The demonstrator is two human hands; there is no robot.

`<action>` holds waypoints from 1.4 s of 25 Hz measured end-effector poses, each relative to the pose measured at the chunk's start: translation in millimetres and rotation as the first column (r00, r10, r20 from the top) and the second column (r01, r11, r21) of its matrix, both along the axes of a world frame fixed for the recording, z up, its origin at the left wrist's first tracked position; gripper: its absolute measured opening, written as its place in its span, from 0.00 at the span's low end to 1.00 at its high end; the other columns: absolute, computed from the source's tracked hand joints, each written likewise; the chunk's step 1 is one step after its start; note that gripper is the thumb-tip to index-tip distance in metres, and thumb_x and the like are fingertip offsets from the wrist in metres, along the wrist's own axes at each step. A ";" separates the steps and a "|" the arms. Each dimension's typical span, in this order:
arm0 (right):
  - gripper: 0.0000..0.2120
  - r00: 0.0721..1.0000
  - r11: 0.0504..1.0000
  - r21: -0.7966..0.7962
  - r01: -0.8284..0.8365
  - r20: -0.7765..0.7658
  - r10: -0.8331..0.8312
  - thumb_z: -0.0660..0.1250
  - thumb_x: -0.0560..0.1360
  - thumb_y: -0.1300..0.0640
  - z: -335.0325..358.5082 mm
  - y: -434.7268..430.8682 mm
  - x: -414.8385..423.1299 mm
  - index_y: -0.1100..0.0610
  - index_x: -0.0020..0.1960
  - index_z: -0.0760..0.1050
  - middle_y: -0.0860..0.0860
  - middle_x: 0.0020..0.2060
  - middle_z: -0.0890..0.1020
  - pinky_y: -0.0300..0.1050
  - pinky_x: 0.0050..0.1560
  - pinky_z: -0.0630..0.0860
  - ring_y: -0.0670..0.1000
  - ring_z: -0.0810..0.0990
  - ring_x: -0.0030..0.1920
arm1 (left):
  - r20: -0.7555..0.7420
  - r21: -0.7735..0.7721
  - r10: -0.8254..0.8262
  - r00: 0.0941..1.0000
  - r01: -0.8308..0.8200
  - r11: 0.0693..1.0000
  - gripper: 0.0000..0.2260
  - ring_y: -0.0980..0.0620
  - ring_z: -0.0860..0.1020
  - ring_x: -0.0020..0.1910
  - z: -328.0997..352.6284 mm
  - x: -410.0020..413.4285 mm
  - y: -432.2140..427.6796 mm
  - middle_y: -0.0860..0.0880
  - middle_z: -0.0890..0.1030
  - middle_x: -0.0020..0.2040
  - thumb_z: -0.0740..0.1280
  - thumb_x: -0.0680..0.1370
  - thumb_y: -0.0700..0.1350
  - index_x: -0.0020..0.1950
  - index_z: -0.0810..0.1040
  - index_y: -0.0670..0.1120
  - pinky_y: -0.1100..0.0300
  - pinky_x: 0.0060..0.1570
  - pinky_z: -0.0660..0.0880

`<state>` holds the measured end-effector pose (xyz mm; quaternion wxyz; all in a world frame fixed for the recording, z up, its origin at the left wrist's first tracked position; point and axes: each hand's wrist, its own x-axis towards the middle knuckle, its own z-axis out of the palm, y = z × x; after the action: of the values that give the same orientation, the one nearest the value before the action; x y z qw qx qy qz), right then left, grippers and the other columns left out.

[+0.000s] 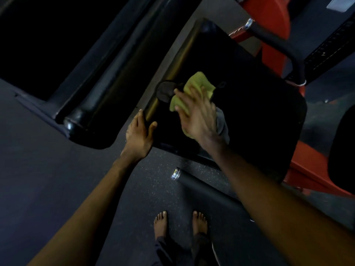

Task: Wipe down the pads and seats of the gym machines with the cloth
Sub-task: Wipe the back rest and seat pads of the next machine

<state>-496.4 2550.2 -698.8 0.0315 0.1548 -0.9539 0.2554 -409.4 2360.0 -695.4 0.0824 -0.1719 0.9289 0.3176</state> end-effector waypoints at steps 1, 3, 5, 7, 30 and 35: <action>0.23 0.990 0.990 0.059 -0.124 -0.061 0.128 0.61 0.81 0.41 -2.2 -4.2 12.0 0.39 0.75 0.69 0.49 0.76 0.69 0.61 0.66 0.68 0.59 0.62 0.78 | 0.006 -0.019 0.003 1.000 -0.003 1.000 0.33 0.40 0.59 0.77 0.3 -0.2 0.6 0.42 0.59 0.80 0.54 0.82 0.61 0.81 0.53 0.44 0.42 0.75 0.57; 0.22 0.946 0.946 0.142 -0.293 -0.104 0.308 0.63 0.80 0.44 -8.1 -1.1 13.9 0.39 0.73 0.72 0.49 0.76 0.69 0.62 0.66 0.67 0.60 0.61 0.78 | 0.010 -0.037 -0.006 1.000 0.007 0.999 0.32 0.39 0.59 0.77 1.8 0.2 0.5 0.42 0.59 0.80 0.55 0.83 0.59 0.81 0.53 0.44 0.43 0.75 0.57; 0.21 0.976 0.972 0.105 -0.212 -0.030 0.216 0.64 0.79 0.47 -6.2 10.5 -11.3 0.39 0.72 0.72 0.49 0.77 0.67 0.62 0.66 0.68 0.60 0.60 0.78 | 0.013 -0.043 -0.006 1.000 0.006 0.999 0.30 0.39 0.59 0.76 3.3 -1.8 1.1 0.42 0.58 0.80 0.56 0.84 0.57 0.81 0.53 0.44 0.43 0.74 0.58; 0.21 0.996 0.997 0.073 -0.021 0.086 0.015 0.64 0.80 0.48 -1.2 18.2 -33.3 0.38 0.73 0.72 0.48 0.78 0.65 0.64 0.67 0.68 0.59 0.58 0.79 | 0.018 -0.044 -0.008 1.000 0.009 0.999 0.30 0.39 0.59 0.76 4.3 -1.5 1.5 0.43 0.57 0.80 0.55 0.84 0.57 0.81 0.52 0.45 0.43 0.74 0.57; 0.19 0.916 0.925 0.083 -0.370 0.200 0.348 0.63 0.79 0.39 23.9 -31.5 -74.2 0.37 0.70 0.74 0.45 0.76 0.66 0.64 0.72 0.60 0.55 0.54 0.81 | 0.094 -0.026 0.044 0.995 -0.042 0.999 0.31 0.42 0.55 0.79 3.3 -5.4 4.0 0.45 0.55 0.81 0.55 0.84 0.57 0.82 0.48 0.46 0.44 0.77 0.52; 0.16 0.991 0.999 0.029 0.015 0.132 -0.019 0.66 0.78 0.42 18.7 -37.7 -74.4 0.42 0.65 0.78 0.47 0.73 0.70 0.66 0.71 0.62 0.58 0.59 0.79 | 0.113 -0.010 0.060 0.992 -0.059 0.998 0.31 0.42 0.56 0.79 4.7 -9.4 4.2 0.44 0.56 0.81 0.57 0.84 0.56 0.82 0.49 0.46 0.44 0.77 0.52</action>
<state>-570.8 2512.5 -680.1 -0.0318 0.1299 -0.9586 0.2513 -418.8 2364.1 -690.7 0.1252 -0.2175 0.9182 0.3066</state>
